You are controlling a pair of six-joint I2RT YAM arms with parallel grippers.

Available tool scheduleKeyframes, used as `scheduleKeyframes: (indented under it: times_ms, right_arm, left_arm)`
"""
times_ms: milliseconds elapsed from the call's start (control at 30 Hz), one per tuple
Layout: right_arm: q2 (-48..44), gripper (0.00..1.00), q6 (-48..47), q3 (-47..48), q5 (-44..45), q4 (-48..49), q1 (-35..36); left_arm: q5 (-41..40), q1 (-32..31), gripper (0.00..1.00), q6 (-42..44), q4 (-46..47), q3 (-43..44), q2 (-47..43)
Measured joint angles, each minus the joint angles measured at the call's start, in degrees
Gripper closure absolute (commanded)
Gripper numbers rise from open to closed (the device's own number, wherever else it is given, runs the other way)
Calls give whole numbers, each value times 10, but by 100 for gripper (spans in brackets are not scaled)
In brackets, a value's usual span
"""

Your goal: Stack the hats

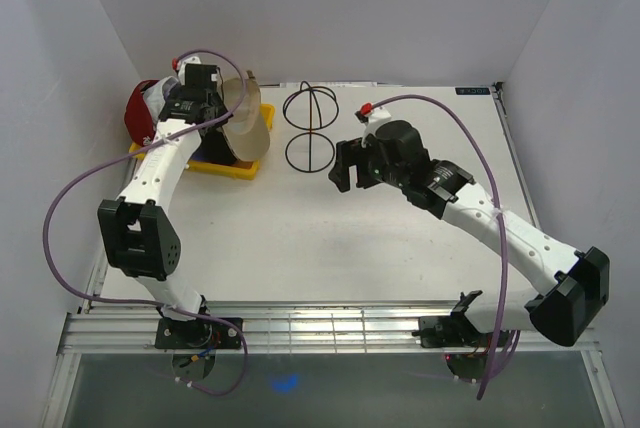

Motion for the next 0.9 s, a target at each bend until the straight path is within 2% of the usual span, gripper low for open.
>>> scheduleKeyframes:
  times_ms: [300, 433, 600, 900]
  right_arm:
    - [110, 21, -10, 127, 32, -3, 74]
    - [187, 21, -23, 210, 72, 2, 130]
    - [255, 23, -35, 259, 128, 29, 188]
    - [391, 24, -54, 381, 197, 49, 236]
  left_arm:
    - [23, -1, 100, 17, -64, 7, -40]
    - [39, -5, 100, 13, -88, 7, -54]
    - [68, -7, 100, -5, -112, 8, -78]
    - [112, -9, 100, -29, -149, 22, -120]
